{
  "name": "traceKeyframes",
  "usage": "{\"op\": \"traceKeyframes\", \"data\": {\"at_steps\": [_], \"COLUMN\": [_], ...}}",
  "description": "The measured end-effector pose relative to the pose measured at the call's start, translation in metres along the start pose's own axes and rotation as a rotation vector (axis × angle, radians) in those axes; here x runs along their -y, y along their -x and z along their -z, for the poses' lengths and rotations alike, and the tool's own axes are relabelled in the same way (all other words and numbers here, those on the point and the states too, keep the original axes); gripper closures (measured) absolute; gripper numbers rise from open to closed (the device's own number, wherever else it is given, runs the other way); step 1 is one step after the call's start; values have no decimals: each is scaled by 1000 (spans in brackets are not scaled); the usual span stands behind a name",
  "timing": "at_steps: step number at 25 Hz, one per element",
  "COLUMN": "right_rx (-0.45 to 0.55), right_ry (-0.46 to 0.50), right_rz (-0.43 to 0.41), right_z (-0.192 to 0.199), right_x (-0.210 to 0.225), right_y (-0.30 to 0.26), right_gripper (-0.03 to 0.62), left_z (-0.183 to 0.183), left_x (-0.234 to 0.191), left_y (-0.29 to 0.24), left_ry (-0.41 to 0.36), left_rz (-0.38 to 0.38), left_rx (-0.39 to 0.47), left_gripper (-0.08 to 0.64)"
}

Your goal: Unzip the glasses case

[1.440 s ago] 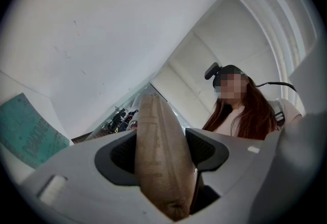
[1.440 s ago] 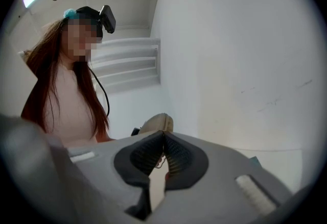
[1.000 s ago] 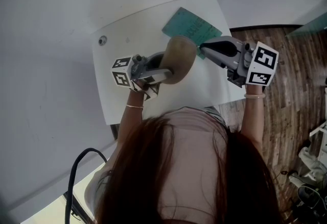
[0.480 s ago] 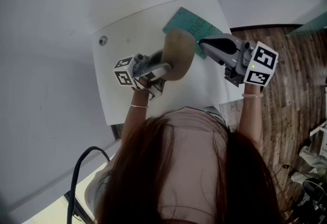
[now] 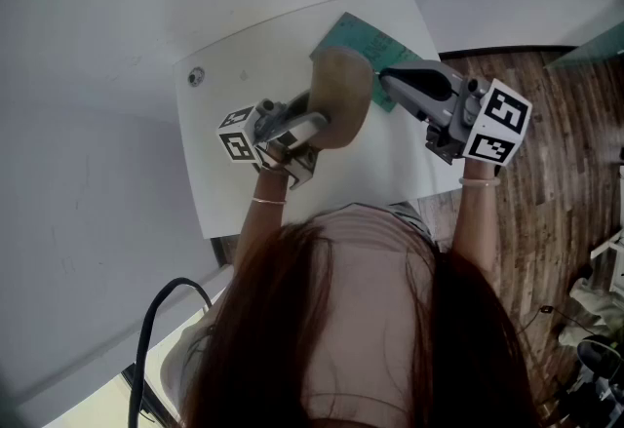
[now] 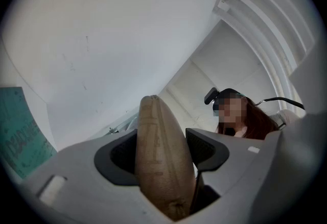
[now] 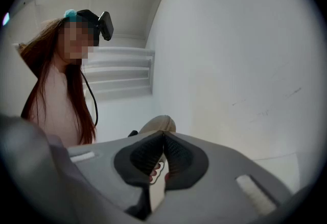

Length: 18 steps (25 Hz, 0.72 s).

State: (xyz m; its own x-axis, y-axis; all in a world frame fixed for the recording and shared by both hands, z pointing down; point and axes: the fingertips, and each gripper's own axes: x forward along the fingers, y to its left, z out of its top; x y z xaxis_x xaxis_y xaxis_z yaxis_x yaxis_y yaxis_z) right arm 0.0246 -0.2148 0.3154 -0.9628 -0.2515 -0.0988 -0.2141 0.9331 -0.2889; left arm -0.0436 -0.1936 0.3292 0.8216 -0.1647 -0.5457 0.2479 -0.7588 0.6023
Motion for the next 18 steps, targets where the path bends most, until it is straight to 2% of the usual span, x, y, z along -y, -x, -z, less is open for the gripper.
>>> {"op": "traceKeyframes", "data": {"at_steps": [18], "right_rx": [-21], "right_ry": [17], "right_rz": [12], "right_z": [5], "right_x": [-5], "right_y": [-11], "right_gripper": [588], "left_z": [-22], "left_x": [-4], "left_y": [3], "left_ry": [1], "left_rz": [-5], "left_rx": [110], "left_gripper": [270]}}
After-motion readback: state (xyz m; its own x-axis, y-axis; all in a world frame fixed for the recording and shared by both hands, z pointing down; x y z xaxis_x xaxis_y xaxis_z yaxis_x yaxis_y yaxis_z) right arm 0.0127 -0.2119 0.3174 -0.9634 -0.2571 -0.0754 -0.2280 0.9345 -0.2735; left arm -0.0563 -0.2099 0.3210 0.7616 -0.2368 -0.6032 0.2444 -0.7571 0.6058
